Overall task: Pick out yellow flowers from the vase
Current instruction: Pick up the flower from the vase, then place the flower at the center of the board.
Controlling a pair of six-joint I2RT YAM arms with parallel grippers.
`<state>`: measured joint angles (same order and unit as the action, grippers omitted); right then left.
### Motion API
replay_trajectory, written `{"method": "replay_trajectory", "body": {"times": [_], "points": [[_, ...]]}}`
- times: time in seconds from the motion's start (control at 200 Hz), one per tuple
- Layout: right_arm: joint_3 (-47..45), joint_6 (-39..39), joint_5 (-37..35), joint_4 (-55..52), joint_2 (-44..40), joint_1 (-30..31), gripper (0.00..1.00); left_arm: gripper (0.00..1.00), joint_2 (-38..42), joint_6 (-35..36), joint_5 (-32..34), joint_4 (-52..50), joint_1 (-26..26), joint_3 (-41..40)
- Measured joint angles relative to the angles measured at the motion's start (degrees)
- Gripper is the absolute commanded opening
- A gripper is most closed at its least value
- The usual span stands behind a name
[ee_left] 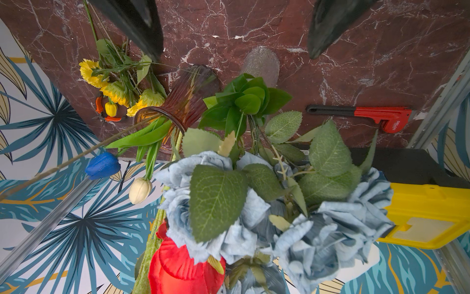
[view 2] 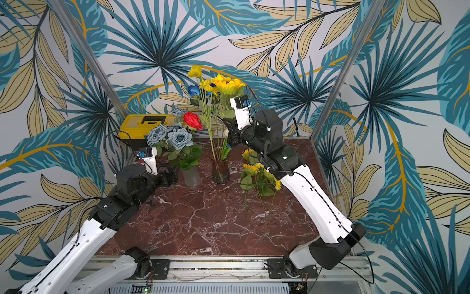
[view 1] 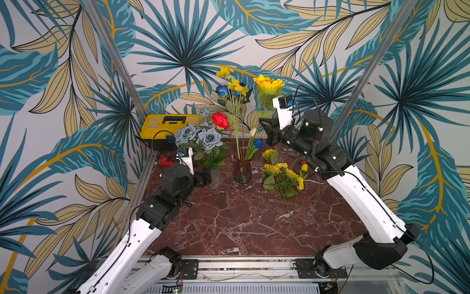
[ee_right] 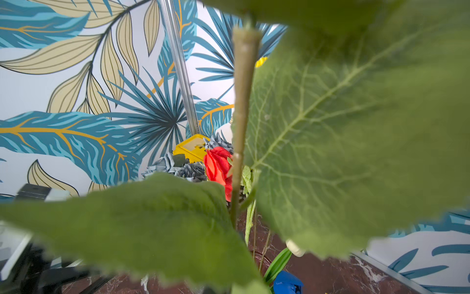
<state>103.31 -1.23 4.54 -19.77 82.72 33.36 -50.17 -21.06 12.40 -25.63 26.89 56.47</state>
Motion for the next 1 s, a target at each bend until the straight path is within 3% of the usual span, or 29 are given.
{"method": "replay_trajectory", "body": {"times": [0.285, 0.666, 0.831, 1.001], "points": [[0.2, 0.3, -2.1, -2.2, -6.0, 0.0, 0.0, 0.89, 0.0, 0.0, -0.2, 0.2, 0.0, -0.7], [-0.5, 0.4, -12.5, -4.2, -17.7, 0.0, 0.0, 0.89, -1.0, 0.0, -0.9, 0.6, 0.0, -0.7], [3.1, 0.1, -19.3, -9.4, -17.1, -0.5, 0.0, 0.89, -1.3, 0.0, -1.1, 0.7, -0.1, -0.7], [4.9, -2.8, -18.8, -15.9, -13.6, -4.0, 0.0, 0.89, -1.6, 0.0, -1.3, 0.9, -0.1, -0.7]]}}
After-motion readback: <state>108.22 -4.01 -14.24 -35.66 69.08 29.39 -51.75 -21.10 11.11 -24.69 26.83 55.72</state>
